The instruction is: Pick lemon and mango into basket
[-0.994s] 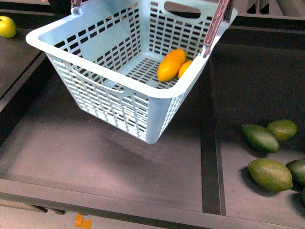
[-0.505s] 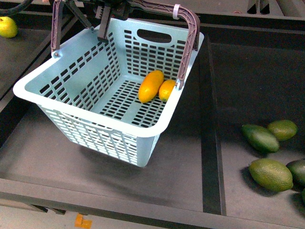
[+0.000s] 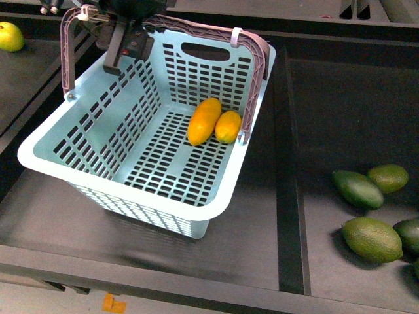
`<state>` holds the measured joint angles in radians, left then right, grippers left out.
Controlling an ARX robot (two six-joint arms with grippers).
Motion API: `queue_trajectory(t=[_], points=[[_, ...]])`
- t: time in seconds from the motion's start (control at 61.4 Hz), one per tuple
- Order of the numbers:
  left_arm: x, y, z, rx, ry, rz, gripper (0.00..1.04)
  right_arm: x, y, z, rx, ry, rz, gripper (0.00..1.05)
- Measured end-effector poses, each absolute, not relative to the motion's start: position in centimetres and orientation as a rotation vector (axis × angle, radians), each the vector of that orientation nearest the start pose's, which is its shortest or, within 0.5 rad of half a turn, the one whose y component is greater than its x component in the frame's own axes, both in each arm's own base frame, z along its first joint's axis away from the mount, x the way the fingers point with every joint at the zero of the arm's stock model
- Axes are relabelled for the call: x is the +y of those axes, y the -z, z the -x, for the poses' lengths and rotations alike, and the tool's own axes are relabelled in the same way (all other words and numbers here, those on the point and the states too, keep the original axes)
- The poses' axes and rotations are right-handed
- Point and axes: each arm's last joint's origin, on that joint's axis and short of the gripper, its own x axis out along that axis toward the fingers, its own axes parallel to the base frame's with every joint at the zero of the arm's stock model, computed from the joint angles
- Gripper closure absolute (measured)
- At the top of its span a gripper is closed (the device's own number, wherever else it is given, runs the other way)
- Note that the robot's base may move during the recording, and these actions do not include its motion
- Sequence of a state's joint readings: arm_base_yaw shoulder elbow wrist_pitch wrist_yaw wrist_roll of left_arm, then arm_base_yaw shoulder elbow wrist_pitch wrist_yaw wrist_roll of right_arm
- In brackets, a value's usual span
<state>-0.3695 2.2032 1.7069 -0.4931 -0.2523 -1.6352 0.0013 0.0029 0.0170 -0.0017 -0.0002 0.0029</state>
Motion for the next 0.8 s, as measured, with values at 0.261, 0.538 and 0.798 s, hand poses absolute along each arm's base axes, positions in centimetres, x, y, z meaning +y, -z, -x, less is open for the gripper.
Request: queue_trajectory(t=[0.261, 0.538, 0.798], points=[[-12.5, -23.0, -42.2, 0.640, -0.689, 1.250, 0.11, 0.0, -16.9, -9.7, -0.012, -0.002, -0.002, 0.09], [-7.9, -29.1, -36.0, 0.579, -0.637, 1.166, 0.07, 0.0, -16.9, -9.7, -0.012, -0.002, -0.002, 0.09], [-5.0, -25.8, -30.1, 0.064, -0.004, 0.385, 0.50, 0.0, -16.9, -9.7, -0.012, -0.001, -0.003, 0.09]])
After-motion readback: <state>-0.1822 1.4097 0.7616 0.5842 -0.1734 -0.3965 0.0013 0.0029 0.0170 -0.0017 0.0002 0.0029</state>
